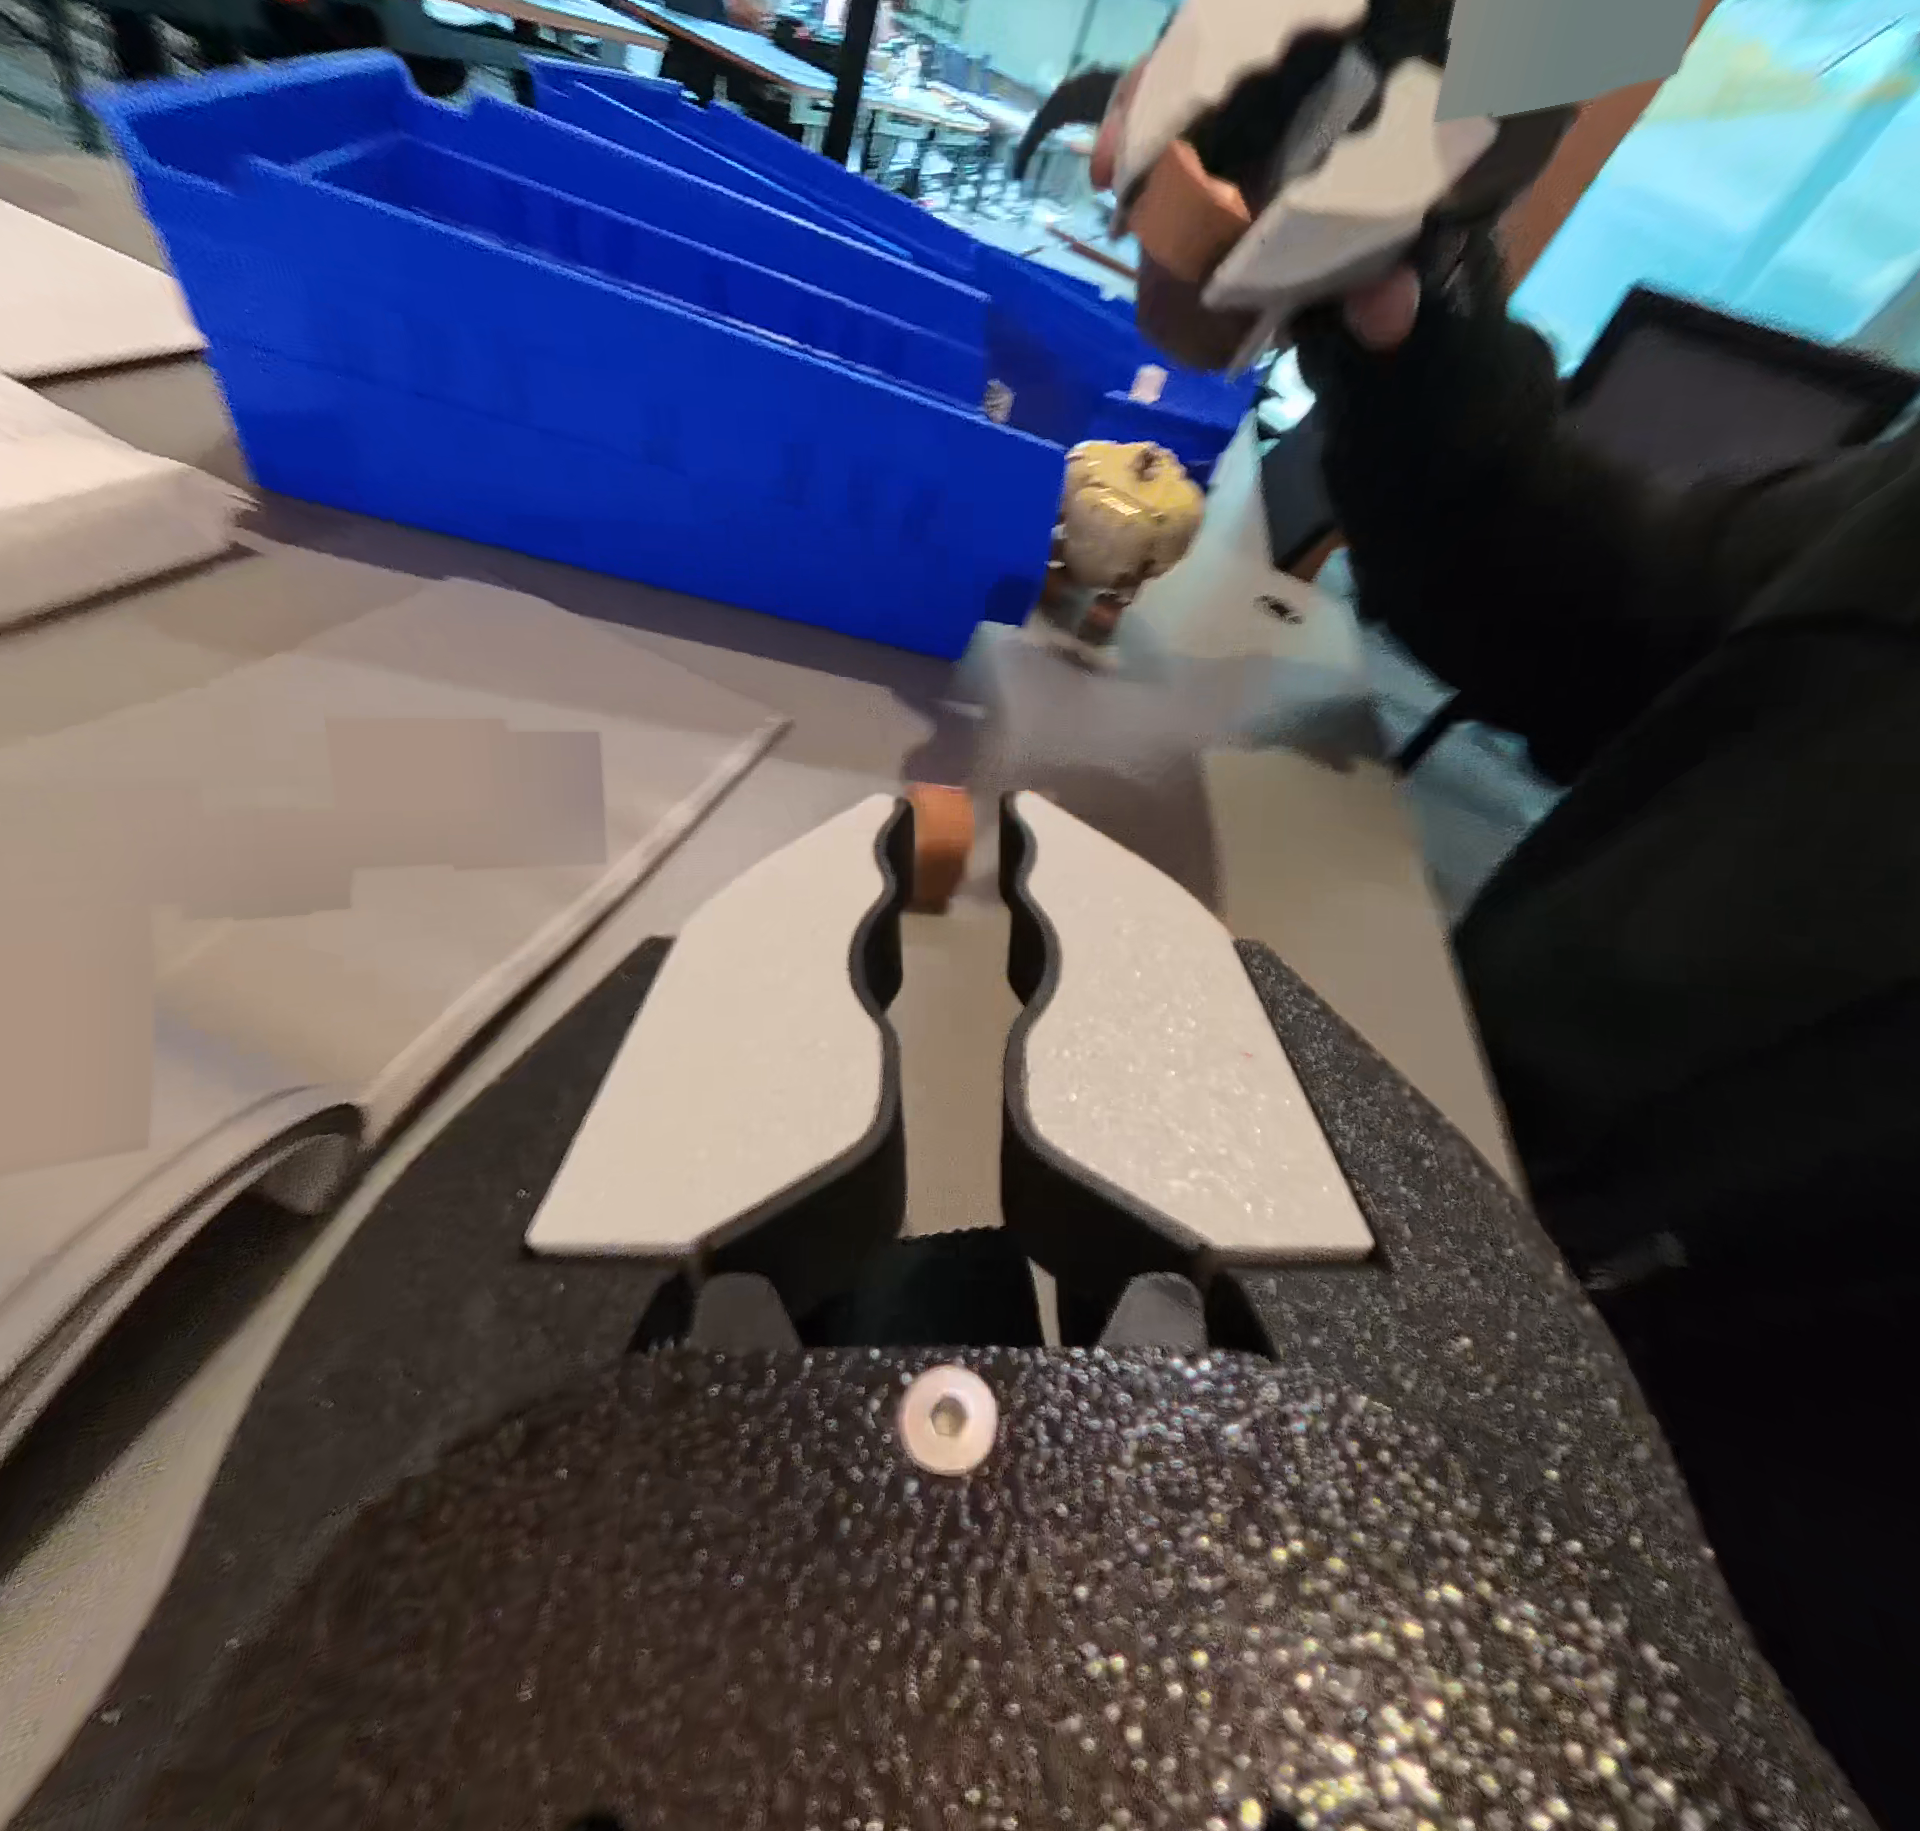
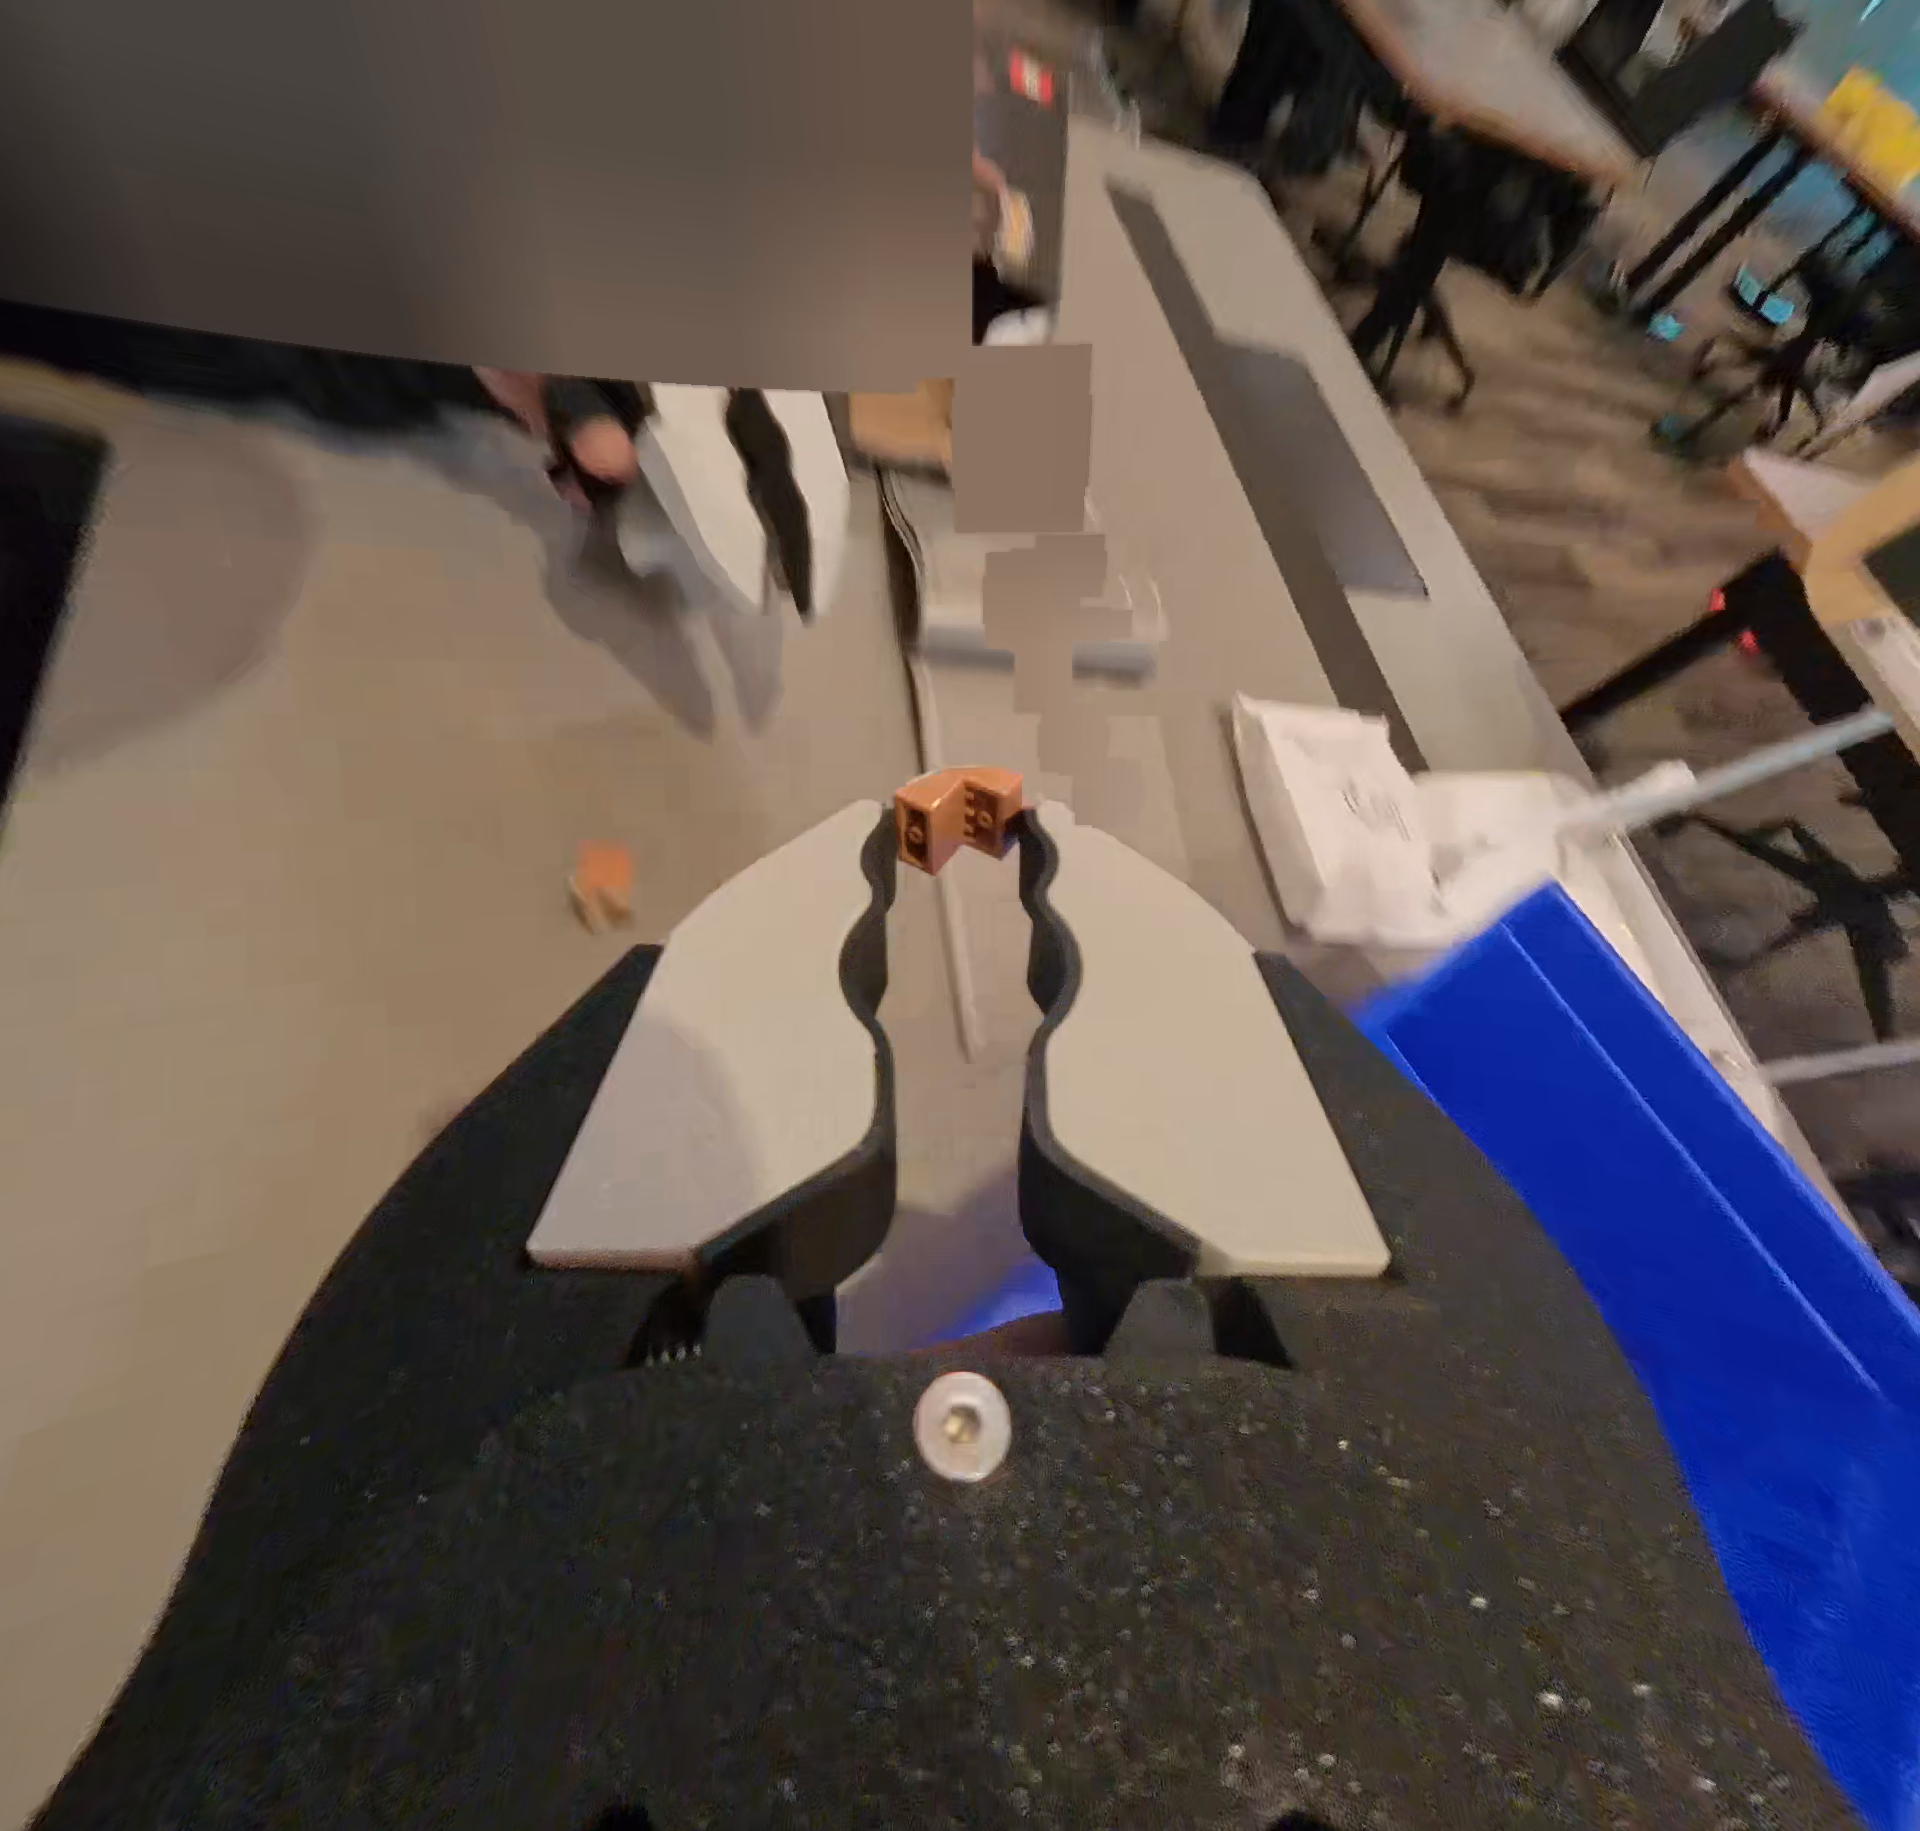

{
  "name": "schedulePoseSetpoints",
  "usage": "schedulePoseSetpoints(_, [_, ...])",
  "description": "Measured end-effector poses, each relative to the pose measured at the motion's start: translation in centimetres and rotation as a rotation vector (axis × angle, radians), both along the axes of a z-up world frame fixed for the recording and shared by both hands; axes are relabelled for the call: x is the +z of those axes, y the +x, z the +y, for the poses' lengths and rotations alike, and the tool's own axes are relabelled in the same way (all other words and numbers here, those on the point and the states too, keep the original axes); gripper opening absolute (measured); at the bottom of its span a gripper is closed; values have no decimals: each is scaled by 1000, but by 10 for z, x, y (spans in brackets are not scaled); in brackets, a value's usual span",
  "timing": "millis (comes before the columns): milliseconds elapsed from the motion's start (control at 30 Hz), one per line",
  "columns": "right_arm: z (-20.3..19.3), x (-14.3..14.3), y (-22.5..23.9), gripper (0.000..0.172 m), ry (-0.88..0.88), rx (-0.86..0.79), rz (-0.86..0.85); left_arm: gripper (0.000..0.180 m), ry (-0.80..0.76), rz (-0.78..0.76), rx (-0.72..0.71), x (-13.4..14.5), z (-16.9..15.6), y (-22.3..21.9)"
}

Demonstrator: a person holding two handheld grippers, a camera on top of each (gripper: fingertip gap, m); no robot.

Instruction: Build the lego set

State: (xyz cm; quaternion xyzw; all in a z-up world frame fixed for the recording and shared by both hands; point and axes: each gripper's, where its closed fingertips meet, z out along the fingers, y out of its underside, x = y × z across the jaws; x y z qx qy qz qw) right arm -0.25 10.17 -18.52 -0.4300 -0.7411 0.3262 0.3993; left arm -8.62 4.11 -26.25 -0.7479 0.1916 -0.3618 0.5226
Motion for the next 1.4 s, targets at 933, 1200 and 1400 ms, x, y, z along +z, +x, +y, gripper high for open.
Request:
schedulePoseSetpoints(933, [-87, -60, -65, 22, 198, 51, 311, 24, -206, -412, -221, 17, -23, 39])
schedulePoseSetpoints(1200, [-87, -66, -63, 36, 212, 38, 292, 17, -127, -303, -200, 11, -21, 36])
schedulePoseSetpoints(1400, [-72, -70, -44, 42, 80, 19, 208, 17, -82, -218, -88, 6, -9, 13])
